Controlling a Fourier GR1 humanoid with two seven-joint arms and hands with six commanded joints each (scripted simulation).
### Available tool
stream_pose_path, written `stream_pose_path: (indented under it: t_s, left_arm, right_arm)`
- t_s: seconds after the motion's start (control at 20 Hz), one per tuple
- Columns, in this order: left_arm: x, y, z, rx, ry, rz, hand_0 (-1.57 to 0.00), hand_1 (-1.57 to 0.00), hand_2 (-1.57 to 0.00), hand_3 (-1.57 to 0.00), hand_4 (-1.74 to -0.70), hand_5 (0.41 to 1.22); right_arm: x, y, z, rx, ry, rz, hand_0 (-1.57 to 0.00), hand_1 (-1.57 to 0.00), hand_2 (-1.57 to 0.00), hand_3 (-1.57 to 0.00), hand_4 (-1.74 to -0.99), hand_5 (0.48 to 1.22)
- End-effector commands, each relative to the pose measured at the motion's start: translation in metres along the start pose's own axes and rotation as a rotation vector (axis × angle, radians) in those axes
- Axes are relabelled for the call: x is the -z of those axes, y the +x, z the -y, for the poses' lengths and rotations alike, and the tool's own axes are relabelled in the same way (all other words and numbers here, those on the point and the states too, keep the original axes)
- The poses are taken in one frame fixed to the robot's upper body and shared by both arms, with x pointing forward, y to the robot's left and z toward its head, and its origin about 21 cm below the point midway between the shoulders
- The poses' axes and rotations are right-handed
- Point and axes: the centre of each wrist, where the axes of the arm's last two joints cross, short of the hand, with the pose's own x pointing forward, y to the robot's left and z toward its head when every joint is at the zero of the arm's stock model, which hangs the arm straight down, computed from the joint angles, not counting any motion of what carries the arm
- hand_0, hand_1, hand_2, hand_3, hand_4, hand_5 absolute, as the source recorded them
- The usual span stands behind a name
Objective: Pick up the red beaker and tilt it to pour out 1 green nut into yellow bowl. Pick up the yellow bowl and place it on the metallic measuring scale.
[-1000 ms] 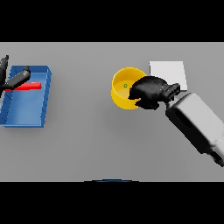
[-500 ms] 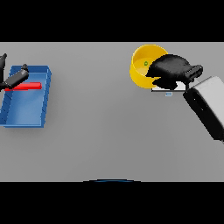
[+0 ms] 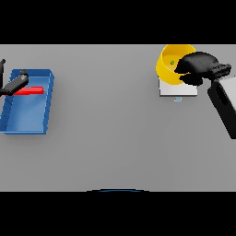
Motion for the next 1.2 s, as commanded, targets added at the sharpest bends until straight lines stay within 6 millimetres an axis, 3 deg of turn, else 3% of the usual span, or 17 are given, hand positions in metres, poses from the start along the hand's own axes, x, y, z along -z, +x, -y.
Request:
stream_pose_path:
  t_s: [0.0, 0.45, 0.7, 0.8, 0.85, 0.9, 1.0, 1.15]
  left_arm:
    - [0.000, 0.000, 0.000, -0.004, 0.001, 0.001, 0.00, 0.00, 0.00, 0.00, -0.82, 0.765]
    - [0.001, 0.002, -0.001, 0.005, 0.004, 0.001, 0.00, 0.00, 0.00, 0.00, -0.80, 0.733]
    - [0.004, 0.002, -0.004, 0.004, -0.002, 0.001, 0.00, 0.00, 0.00, 0.00, -0.81, 0.734]
    - [0.004, 0.004, 0.000, 0.001, -0.005, -0.002, 0.00, 0.00, 0.00, 0.00, -0.81, 0.740]
    - [0.004, 0.000, 0.000, 0.001, -0.005, -0.008, 0.00, 0.00, 0.00, 0.00, -0.81, 0.745]
    - [0.004, 0.002, 0.004, 0.003, -0.011, -0.012, 0.00, 0.00, 0.00, 0.00, -0.81, 0.745]
    - [0.007, 0.006, 0.000, 0.003, -0.008, -0.006, 0.00, 0.00, 0.00, 0.00, -0.81, 0.744]
    - [0.011, 0.007, 0.002, 0.008, -0.004, -0.011, 0.00, 0.00, 0.00, 0.00, -0.81, 0.740]
  right_arm:
    - [0.005, -0.003, -0.004, 0.008, 0.003, -0.028, -1.57, -1.57, -1.57, -1.21, -1.722, 1.221]
    - [0.026, -0.024, -0.035, 0.046, 0.026, -0.090, -1.57, -1.52, -1.56, -1.48, -1.727, 1.221]
    - [0.032, -0.029, -0.043, 0.062, 0.025, -0.097, -1.55, -1.42, -1.57, -1.48, -1.721, 1.221]
    - [0.035, -0.028, -0.043, 0.077, 0.043, -0.107, -1.54, -1.41, -1.57, -1.17, -1.728, 1.221]
    - [0.036, -0.028, -0.044, 0.090, 0.047, -0.107, -1.54, -1.44, -1.50, -1.02, -1.659, 1.221]
    - [0.036, -0.029, -0.042, 0.102, 0.052, -0.116, -1.52, -1.35, -1.35, -0.91, -1.596, 1.134]
    - [0.039, -0.026, -0.040, 0.112, 0.058, -0.113, -0.98, -0.87, -0.95, -0.76, -1.504, 0.983]
    - [0.038, -0.031, -0.039, 0.122, 0.074, -0.110, -0.50, -0.44, -0.60, -0.64, -1.425, 0.851]
